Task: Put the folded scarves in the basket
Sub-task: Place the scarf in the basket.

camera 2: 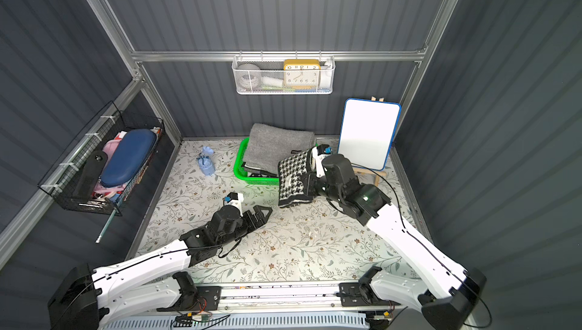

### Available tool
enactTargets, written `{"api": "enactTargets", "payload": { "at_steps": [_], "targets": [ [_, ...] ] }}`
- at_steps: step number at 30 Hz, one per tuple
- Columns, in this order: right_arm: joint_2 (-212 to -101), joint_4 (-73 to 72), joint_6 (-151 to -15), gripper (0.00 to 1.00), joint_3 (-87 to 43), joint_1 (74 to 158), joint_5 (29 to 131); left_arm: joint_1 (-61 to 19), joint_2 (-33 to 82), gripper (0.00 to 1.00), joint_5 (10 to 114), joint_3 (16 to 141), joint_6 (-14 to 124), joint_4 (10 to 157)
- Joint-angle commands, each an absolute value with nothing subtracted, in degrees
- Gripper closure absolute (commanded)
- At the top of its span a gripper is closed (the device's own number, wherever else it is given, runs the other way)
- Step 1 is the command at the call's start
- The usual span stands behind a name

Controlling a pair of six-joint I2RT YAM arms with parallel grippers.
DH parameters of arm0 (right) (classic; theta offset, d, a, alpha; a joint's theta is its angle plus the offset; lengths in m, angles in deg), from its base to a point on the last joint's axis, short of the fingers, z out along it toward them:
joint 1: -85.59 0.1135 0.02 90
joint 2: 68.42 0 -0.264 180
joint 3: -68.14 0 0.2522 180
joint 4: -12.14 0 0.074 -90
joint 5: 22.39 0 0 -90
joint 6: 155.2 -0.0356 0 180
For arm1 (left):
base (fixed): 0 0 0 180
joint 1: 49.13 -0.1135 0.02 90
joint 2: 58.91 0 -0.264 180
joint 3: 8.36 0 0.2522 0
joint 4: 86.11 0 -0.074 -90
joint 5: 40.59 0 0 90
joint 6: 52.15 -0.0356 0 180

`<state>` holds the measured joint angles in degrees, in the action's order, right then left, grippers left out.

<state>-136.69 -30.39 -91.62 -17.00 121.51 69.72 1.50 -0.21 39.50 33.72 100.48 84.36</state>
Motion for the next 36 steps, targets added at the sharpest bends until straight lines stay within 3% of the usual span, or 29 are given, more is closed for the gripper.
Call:
{"api": "enactTargets", "payload": {
  "at_steps": [1,15,23,30,36],
  "targets": [
    [-143.72,-23.79,-90.03,1.00,-23.93,120.85,69.56,1.51,-2.49,0.01,36.26,32.18,99.67,79.63],
    [-174.31,-4.05,-106.91,1.00,-47.96,113.88,81.05,1.57,-1.05,0.01,34.11,32.43,94.75,79.00],
    [-182.42,9.80,-118.73,1.00,-44.60,108.86,91.11,1.58,1.74,0.01,31.91,34.74,92.16,79.37],
    [-182.25,1.17,-112.99,1.00,-39.78,105.14,90.30,1.57,0.63,0.01,31.04,35.07,91.93,78.96],
    [-182.47,-9.88,-109.42,0.71,-41.78,103.03,89.15,1.63,0.67,0.01,29.69,37.53,91.82,75.76]
  ]
}}
